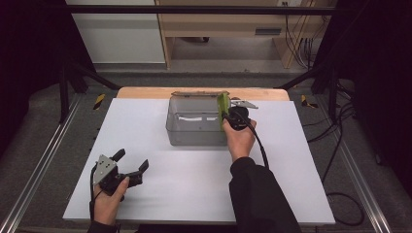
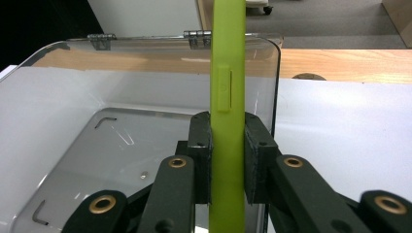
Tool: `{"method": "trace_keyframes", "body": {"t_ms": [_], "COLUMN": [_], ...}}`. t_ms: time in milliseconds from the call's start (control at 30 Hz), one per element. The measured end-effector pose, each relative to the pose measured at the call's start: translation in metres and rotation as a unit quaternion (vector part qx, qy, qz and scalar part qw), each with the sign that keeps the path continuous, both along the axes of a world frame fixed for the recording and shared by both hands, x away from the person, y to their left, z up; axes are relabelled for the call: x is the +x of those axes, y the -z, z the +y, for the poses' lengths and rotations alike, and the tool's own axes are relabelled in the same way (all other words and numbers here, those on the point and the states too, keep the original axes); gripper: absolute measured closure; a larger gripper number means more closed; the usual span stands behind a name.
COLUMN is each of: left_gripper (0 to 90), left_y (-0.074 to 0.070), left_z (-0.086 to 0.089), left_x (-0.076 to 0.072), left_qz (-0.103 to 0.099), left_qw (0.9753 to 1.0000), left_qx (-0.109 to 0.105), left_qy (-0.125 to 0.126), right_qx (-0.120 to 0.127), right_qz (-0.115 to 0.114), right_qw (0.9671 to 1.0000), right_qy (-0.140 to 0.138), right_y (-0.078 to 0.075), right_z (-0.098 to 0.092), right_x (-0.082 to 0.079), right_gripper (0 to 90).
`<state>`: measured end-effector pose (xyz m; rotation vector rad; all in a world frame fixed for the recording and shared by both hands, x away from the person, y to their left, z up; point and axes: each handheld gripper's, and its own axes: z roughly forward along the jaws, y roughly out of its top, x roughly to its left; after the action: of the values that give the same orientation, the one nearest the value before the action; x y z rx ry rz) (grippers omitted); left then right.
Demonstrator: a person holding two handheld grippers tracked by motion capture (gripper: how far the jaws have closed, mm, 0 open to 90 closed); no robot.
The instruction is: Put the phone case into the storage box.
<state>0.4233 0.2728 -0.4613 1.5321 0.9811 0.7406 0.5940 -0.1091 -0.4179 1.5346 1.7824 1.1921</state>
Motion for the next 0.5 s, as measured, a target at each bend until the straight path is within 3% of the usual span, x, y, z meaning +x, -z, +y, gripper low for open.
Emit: {"method": "trace_keyframes", "body": {"t_ms": [500], "left_gripper": [1.8], "left_y": [0.0003], "left_z": [-0.0016], "left_x": [0.0001], "left_qz": [0.001], "left_qw": [1.0000], "left_qx": [0.003], "left_qy": [0.005], "right_qx": [-0.003], "right_qz": [0.001], "right_qw": [1.0000], "right_qy": [0.000], "right_y": [0.0001], "right_z": [0.0002], "right_x": [0.0006], "right_gripper": [76.7]}}
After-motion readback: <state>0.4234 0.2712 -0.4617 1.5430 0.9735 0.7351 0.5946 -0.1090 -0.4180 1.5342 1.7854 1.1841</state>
